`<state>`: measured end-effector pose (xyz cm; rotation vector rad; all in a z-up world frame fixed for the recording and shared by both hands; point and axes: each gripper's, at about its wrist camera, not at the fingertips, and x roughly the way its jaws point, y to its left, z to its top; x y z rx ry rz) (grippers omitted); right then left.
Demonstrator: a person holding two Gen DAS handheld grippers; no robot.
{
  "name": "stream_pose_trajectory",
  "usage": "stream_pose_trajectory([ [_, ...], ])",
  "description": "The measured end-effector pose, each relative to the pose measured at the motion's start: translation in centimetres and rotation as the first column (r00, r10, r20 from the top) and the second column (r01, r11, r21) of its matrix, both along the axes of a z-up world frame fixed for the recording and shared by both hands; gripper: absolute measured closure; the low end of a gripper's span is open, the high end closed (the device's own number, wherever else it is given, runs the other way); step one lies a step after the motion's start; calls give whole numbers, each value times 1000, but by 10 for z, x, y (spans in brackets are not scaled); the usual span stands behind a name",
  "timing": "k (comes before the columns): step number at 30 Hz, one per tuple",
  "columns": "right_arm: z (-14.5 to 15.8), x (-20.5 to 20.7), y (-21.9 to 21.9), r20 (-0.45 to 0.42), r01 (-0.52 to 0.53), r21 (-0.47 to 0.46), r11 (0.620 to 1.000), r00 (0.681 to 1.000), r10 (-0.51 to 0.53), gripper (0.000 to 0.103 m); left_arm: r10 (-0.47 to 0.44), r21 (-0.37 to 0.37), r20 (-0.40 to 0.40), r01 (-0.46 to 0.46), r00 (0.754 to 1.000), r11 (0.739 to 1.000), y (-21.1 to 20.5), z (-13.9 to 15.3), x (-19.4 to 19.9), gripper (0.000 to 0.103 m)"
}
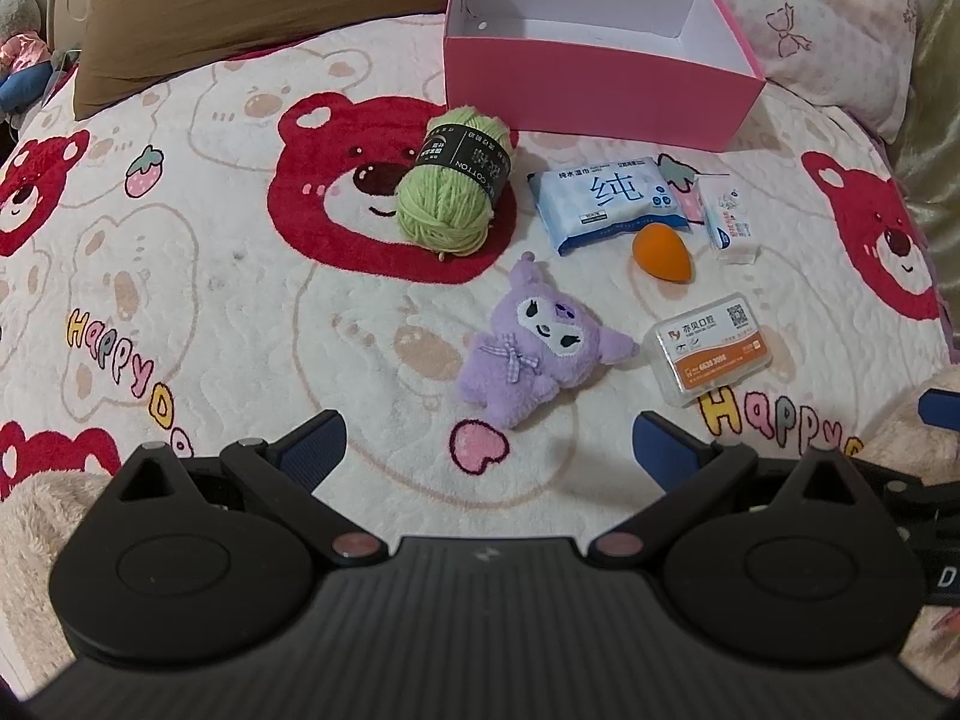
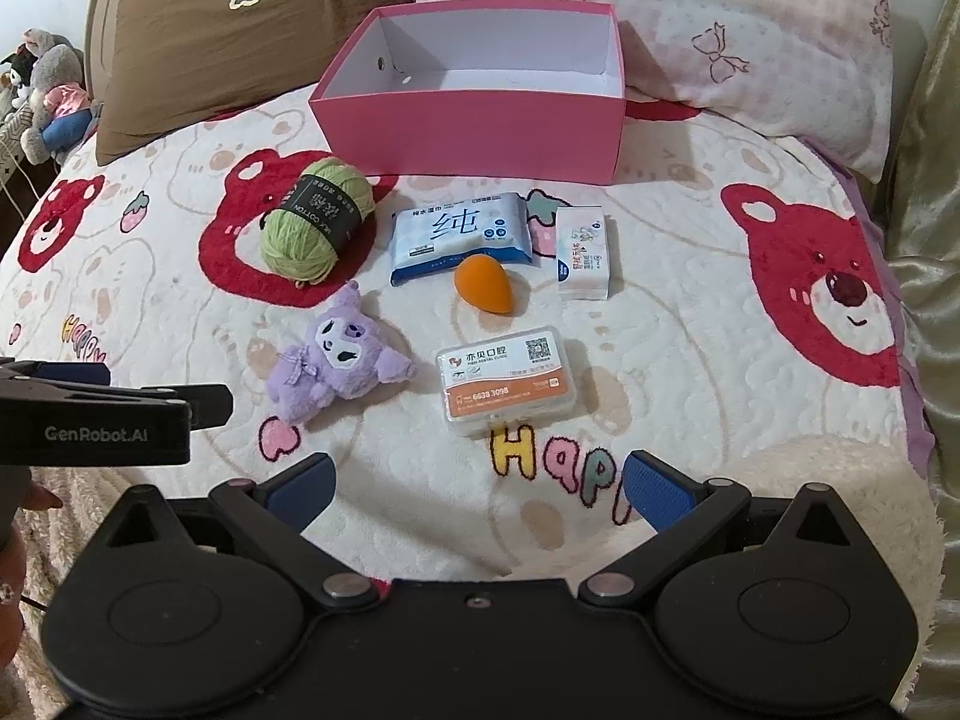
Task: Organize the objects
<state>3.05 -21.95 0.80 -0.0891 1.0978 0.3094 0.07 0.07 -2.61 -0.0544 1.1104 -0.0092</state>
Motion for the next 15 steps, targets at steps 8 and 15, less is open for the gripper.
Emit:
stream_pose_trajectory([
  [8, -3, 7, 3, -13, -49, 18, 999, 999, 49, 0, 16, -22, -8, -16, 1000, 1000, 11, 4, 2, 0],
  [15, -3, 18, 12, 24, -121, -21, 992, 992, 121, 0, 14, -38, -14, -14, 1000, 999, 20, 8, 6, 0],
])
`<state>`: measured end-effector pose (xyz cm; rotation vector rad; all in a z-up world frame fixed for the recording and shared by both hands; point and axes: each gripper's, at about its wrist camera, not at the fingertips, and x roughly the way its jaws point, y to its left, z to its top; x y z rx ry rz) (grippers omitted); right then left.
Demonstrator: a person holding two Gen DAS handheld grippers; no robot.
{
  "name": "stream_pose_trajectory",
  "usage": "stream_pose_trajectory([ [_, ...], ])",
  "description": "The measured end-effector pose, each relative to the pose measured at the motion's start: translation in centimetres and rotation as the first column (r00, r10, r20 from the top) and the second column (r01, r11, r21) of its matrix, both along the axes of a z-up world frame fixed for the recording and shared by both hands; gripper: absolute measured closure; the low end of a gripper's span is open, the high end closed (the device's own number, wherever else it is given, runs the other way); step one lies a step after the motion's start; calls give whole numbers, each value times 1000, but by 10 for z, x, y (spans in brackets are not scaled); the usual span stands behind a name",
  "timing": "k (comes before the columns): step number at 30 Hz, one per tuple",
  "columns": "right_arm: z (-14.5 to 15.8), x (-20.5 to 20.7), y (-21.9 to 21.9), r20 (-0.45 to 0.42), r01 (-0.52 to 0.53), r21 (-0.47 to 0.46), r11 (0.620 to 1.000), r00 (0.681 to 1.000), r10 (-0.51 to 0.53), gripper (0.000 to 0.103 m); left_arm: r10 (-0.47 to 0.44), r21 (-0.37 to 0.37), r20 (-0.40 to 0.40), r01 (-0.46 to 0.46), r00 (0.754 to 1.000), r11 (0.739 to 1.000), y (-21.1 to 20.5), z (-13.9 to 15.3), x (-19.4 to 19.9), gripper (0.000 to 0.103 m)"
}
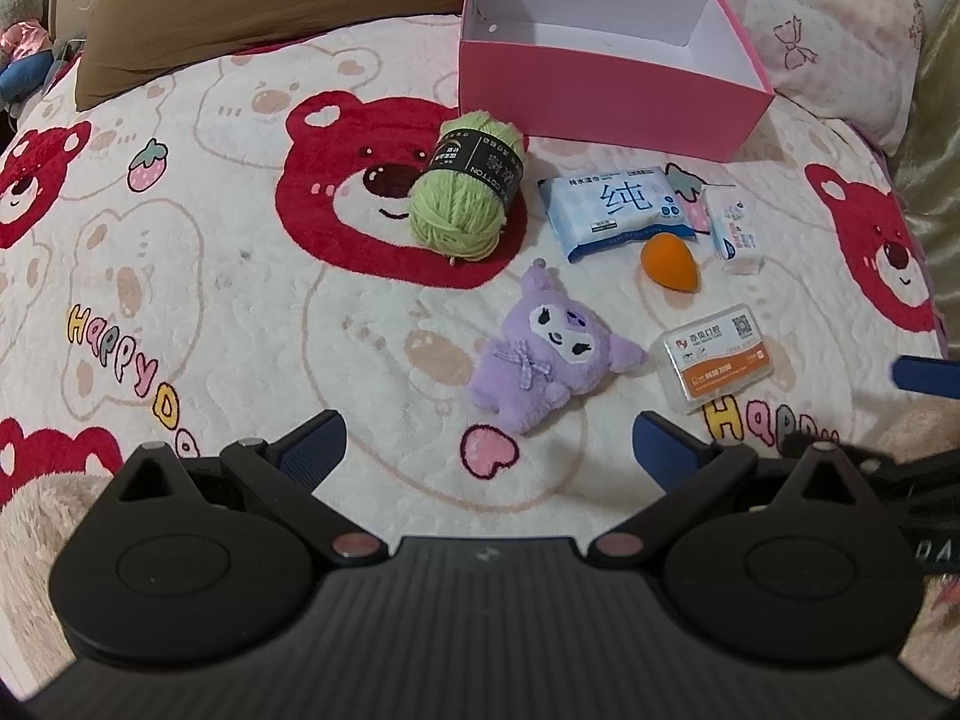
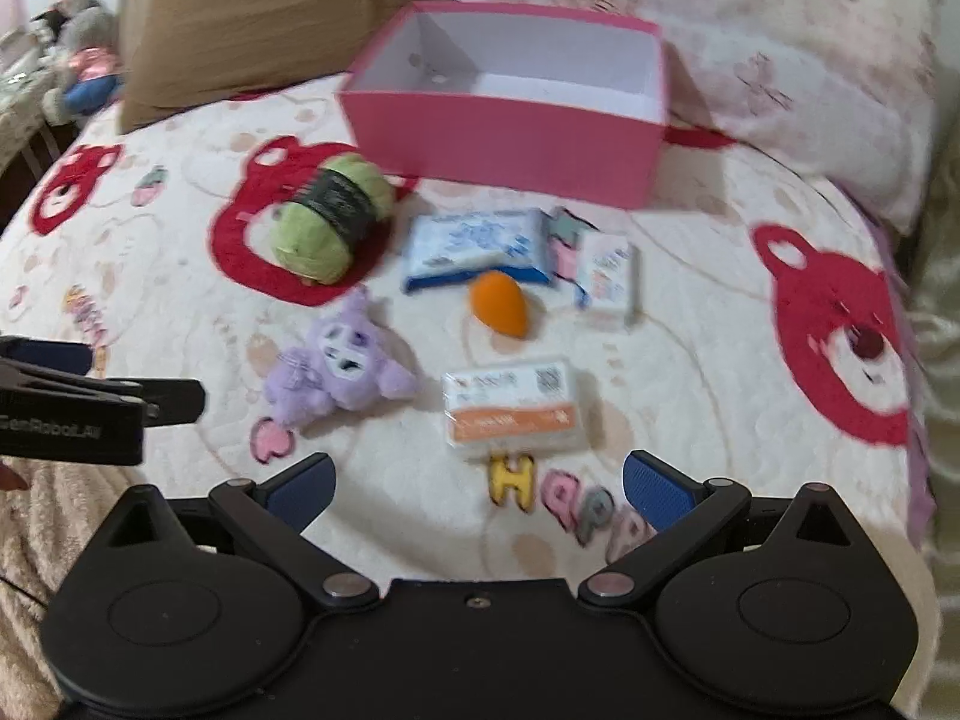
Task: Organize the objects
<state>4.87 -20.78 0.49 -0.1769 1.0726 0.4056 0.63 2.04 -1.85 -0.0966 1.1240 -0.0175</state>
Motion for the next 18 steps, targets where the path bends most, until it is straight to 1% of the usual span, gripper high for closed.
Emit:
stream_pose_trajectory([
  [4, -5, 7, 13, -35, -124, 50, 991, 991, 126, 0, -12, -11, -9, 11, 1000, 1000, 9, 0, 7, 0],
  [5, -7, 8, 19, -45, -144, 42, 989, 988, 146, 0, -10, -12, -9, 10, 1000, 1000, 11, -1, 9, 0],
  [7, -13, 8, 33, -31, -206, 7, 978, 978, 207, 0, -15, -19, -14, 15, 1000, 1000, 16, -4, 13, 0],
  [11, -22, 8, 58, -17, -294, -45, 955, 956, 293, 0, -9, -66, -20, 8, 1000, 998, 26, -12, 24, 0],
  [12, -22, 9, 62, -10, -316, -34, 948, 949, 316, 0, -11, -71, -20, 10, 1000, 997, 27, -14, 27, 0],
  [13, -23, 11, 65, -5, -327, -4, 945, 945, 327, 0, -11, -71, -19, 10, 1000, 997, 28, -16, 29, 1],
  [16, -31, 25, 70, -58, -316, 74, 946, 946, 320, 3, -20, -75, -6, 19, 1000, 997, 29, -18, 38, 2],
  [17, -35, 30, 72, -73, -314, 90, 945, 945, 320, 4, -20, -88, -8, 19, 1000, 996, 30, -20, 40, 2],
  [18, -38, 33, 74, -80, -315, 95, 944, 943, 323, 7, -17, -109, -8, 16, 1000, 994, 32, -21, 43, 3],
])
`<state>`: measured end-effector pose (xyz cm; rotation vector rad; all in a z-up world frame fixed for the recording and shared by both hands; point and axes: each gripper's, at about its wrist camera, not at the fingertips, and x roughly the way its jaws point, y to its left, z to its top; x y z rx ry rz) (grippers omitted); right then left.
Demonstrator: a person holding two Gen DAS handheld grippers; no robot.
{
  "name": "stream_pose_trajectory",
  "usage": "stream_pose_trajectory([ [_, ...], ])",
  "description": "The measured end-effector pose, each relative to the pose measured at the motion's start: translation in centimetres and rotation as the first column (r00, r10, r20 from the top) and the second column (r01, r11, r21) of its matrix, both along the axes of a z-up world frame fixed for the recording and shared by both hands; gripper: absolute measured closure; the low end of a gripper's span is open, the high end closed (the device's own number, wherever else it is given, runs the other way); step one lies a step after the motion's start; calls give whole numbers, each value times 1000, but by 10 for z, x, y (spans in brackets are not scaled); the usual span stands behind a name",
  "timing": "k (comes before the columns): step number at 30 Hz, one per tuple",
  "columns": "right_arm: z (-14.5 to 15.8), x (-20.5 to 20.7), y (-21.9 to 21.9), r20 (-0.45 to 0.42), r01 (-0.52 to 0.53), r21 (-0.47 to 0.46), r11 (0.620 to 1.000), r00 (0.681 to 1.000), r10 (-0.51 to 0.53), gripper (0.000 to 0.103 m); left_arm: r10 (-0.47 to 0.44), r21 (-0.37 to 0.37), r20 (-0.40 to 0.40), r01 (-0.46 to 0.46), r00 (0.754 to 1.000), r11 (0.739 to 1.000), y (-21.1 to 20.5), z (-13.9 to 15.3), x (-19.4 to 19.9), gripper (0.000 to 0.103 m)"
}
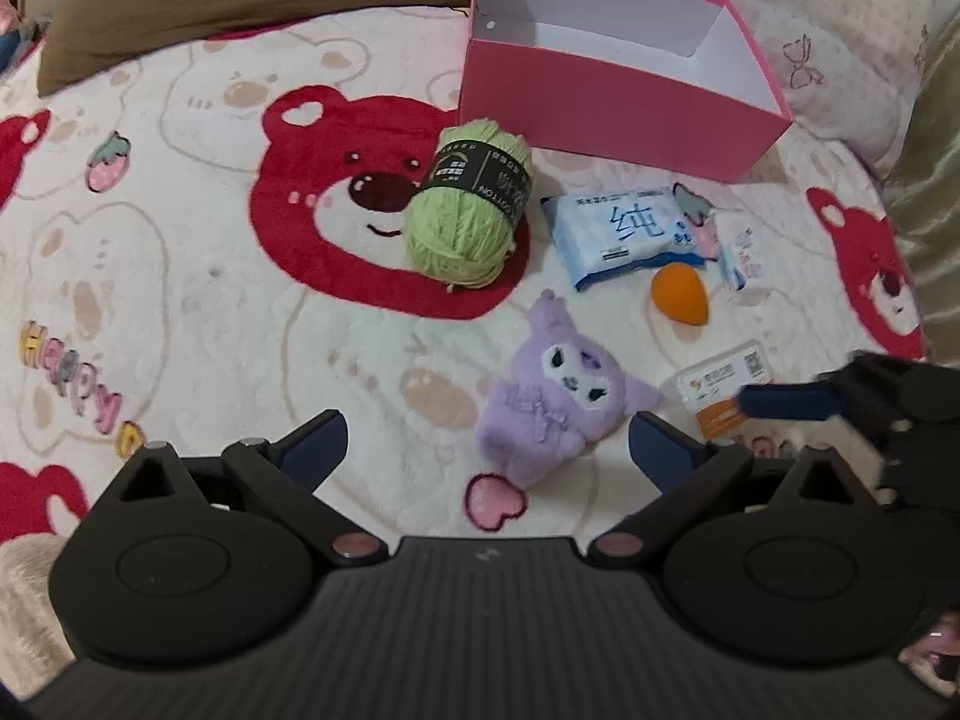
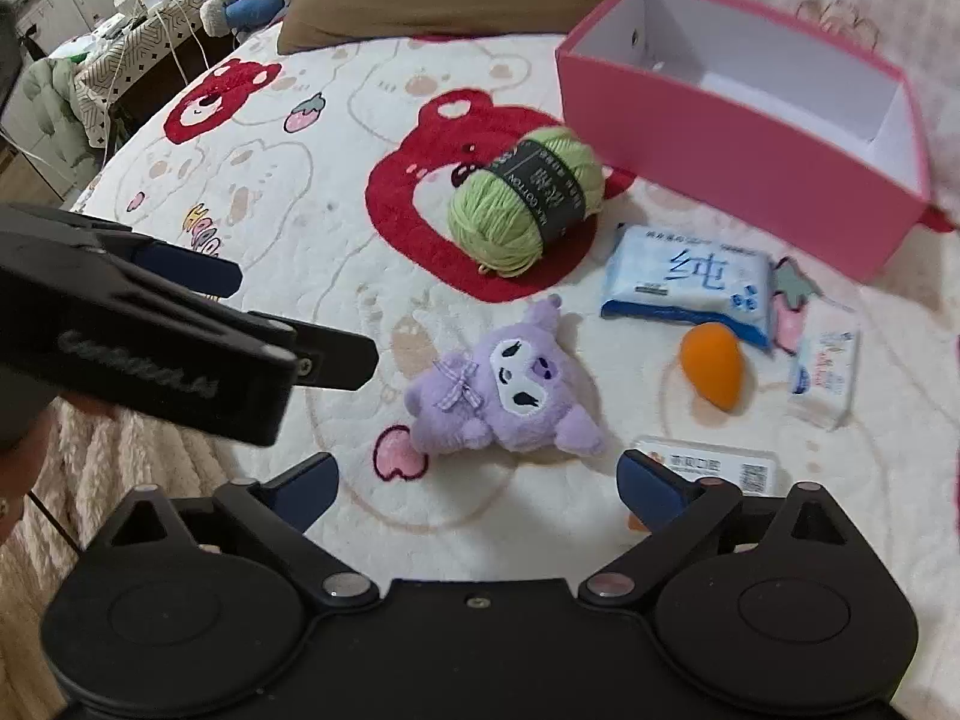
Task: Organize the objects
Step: 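Lower the right gripper onto the purple plush toy and close on it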
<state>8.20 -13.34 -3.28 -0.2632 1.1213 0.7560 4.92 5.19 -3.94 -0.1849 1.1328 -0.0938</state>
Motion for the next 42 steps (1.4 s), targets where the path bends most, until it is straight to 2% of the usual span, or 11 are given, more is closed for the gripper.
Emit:
stream_pose_trajectory([
  [5, -16, 14, 15, -5, -89, -50, 995, 996, 89, 13, 48, -49, -7, -48, 999, 998, 4, -13, 11, 11],
  [9, -29, 26, 19, 20, -158, -53, 986, 987, 159, 29, 79, -109, -63, -86, 995, 990, 5, -33, 18, 26],
  [11, -36, 29, 20, 53, -196, -44, 980, 979, 198, 29, 94, -130, -97, -106, 991, 986, 6, -44, 20, 32],
  [17, -61, 38, 27, 2, -205, -35, 978, 979, 205, 33, 128, -168, -122, -147, 984, 975, 4, -64, 23, 42],
  [20, -69, 39, 33, 9, -229, -63, 971, 973, 230, 32, 136, -187, -118, -157, 984, 970, 1, -72, 23, 45],
  [24, -78, 46, 32, -11, -202, -47, 978, 979, 202, 28, 161, -231, -146, -192, 976, 954, 0, -88, 21, 56],
  [28, -94, 46, 34, -40, -209, -89, 974, 978, 206, 24, 179, -253, -163, -216, 970, 943, -4, -102, 18, 67],
  [31, -93, 44, 35, -4, -206, -87, 975, 978, 207, 24, 199, -243, -142, -229, 970, 943, -4, -106, 15, 70],
  [35, -100, 53, 32, -71, -165, -72, 984, 985, 160, 20, 224, -249, -129, -250, 966, 936, 0, -113, 13, 70],
  [36, -103, 54, 31, -81, -163, -71, 984, 984, 157, 15, 230, -247, -123, -254, 965, 935, 0, -115, 13, 70],
  [42, -114, 32, 49, -23, -243, -191, 951, 970, 244, 4, 246, -246, -107, -265, 963, 932, 2, -118, 14, 70],
])
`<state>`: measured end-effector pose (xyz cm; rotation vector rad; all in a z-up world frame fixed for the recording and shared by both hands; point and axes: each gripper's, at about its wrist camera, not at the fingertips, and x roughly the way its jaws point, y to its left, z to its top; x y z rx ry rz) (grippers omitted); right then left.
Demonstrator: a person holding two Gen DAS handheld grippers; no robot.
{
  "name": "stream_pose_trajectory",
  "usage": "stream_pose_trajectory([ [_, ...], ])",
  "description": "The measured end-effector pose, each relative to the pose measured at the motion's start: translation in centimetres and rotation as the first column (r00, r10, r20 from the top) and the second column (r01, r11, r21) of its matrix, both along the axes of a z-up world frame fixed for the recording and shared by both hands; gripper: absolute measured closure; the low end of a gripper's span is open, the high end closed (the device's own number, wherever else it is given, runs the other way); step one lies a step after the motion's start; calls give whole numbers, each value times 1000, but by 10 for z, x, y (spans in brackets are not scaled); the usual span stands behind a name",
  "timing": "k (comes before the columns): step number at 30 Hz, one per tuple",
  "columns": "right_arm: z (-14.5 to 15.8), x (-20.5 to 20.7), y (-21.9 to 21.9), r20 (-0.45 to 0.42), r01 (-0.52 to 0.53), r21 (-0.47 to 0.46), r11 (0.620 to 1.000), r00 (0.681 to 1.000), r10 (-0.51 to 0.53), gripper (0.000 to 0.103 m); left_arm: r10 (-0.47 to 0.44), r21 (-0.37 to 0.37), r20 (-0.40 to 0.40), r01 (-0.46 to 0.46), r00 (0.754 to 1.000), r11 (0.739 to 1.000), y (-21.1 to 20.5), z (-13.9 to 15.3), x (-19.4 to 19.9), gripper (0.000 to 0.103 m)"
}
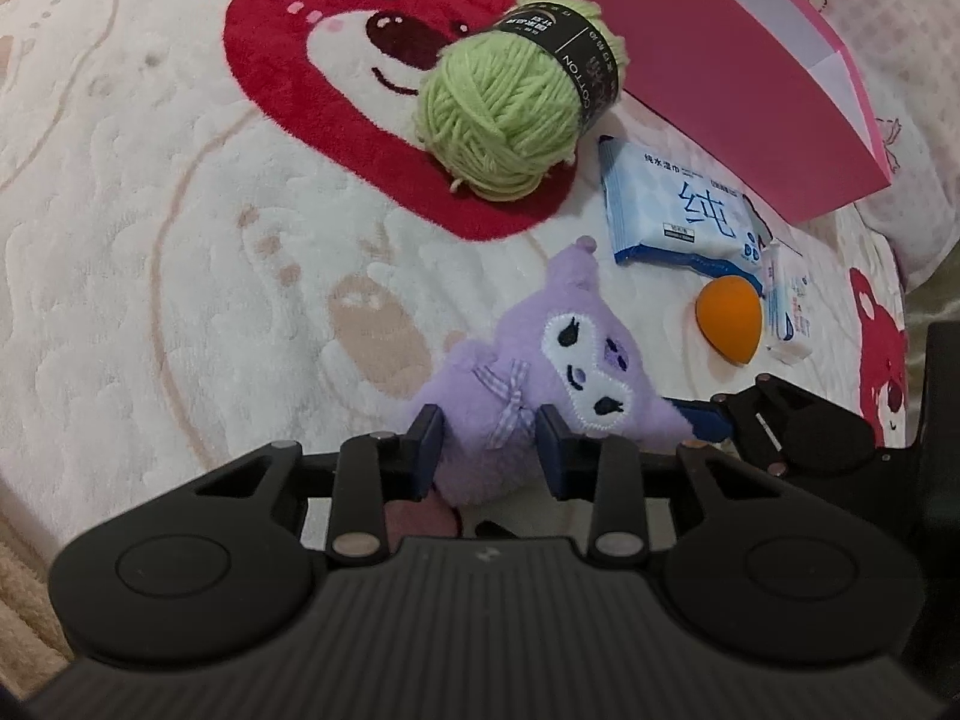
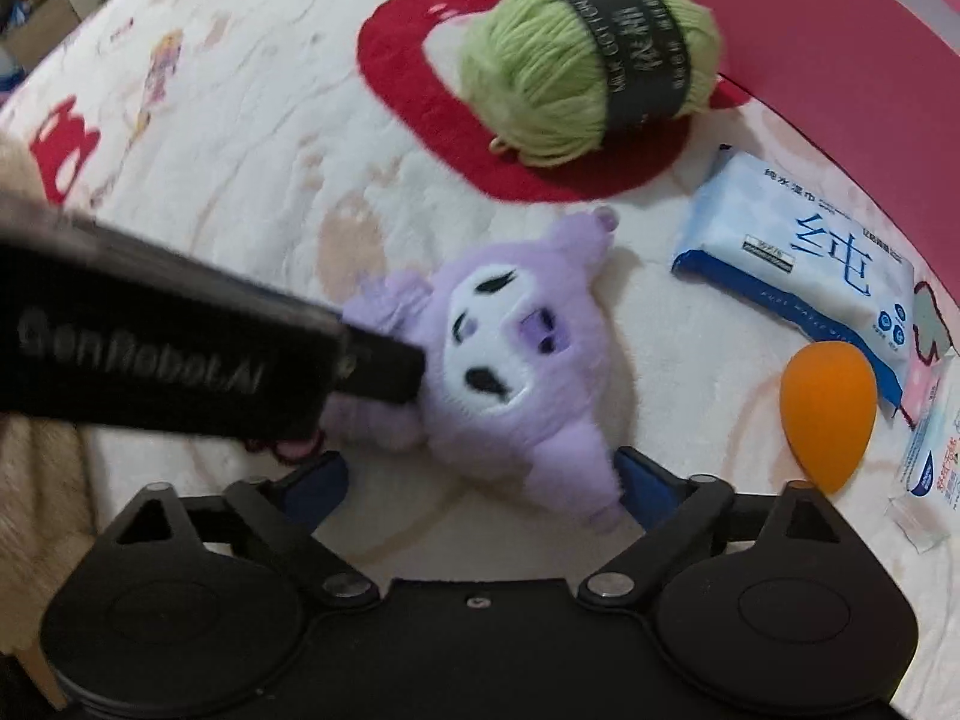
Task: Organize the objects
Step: 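Lower the right gripper onto the purple plush toy and close on it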
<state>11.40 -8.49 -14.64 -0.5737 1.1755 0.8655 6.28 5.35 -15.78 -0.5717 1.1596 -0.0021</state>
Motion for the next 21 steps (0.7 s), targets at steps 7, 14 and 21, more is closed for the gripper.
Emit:
stream_pose_trajectory([
  [7, -2, -4, -1, 3, 3, -9, 1000, 1000, -3, 0, 19, -37, -10, -19, 1000, 999, 5, -1, -3, 70],
  [14, 42, -11, -14, 85, -20, 126, 992, 996, 9, 4, 28, -44, 7, -27, 1000, 999, 6, 1, -6, 70],
  [21, 40, 3, -17, 72, 1, 130, 992, 997, -10, 26, 42, -66, -6, -42, 999, 997, 12, 0, -8, 63],
])
